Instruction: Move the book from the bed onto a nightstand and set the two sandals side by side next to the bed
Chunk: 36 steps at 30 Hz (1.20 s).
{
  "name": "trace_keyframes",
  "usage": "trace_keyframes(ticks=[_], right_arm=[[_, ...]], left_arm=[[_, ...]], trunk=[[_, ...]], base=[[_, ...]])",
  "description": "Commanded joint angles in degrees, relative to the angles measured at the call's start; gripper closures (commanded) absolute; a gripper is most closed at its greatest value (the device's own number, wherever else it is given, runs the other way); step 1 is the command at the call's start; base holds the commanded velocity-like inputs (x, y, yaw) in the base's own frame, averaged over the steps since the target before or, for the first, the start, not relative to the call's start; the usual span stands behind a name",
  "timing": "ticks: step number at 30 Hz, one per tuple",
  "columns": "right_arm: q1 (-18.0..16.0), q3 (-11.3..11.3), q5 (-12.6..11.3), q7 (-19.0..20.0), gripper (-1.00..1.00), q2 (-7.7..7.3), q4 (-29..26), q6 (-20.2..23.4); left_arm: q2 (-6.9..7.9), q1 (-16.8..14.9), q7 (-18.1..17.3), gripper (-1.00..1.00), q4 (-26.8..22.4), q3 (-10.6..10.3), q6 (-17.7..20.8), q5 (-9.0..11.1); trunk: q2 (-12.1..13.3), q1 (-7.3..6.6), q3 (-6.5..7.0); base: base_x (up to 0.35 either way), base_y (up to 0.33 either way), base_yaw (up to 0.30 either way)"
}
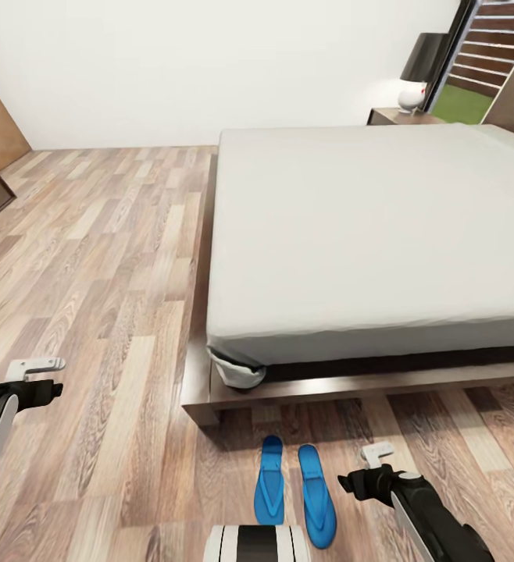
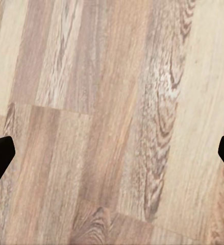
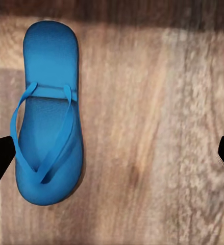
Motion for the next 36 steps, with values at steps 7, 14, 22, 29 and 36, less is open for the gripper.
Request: trace_keyframes(ticks=[7, 14, 22, 29, 36], right_arm=[[0.03, 0.12, -0.13, 0.08, -1.0, -0.59, 0.07, 0.41], [0.04, 0.1, -0.2, 0.08, -1.0, -1.19, 0.12, 2.09], [0.11, 0.19, -0.3, 0.1, -1.0, -2.17, 0.15, 3.17], [0.19, 0.24, -0.26, 0.08, -1.0, -2.48, 0.35, 3.43], [0.47, 0.22, -0.17, 0.04, -1.0, -2.55, 0.85, 3.67]], left_arm=[[0.02, -0.03, 0.43, -1.0, 0.02, -0.06, 0.24, 0.38], [0.02, -0.03, 0.5, -1.0, 0.46, -0.1, 0.24, 0.35], [0.02, -0.03, 0.54, -1.0, 1.05, -0.26, 0.24, 0.37], [0.02, -0.03, 0.6, -1.0, 1.14, -0.28, 0.24, 0.32], [0.02, -0.03, 0.61, -1.0, 1.16, -0.29, 0.24, 0.32]], trunk=[[0.08, -0.19, 1.52], [0.17, -0.37, 3.07], [0.28, -0.57, 4.84], [0.37, -0.75, 6.39], [0.47, -0.94, 7.94]], base=[[0.0, 0.0, 0.0], [0.0, 0.0, 0.0], [0.0, 0.0, 0.0], [0.0, 0.0, 0.0], [0.0, 0.0, 0.0]])
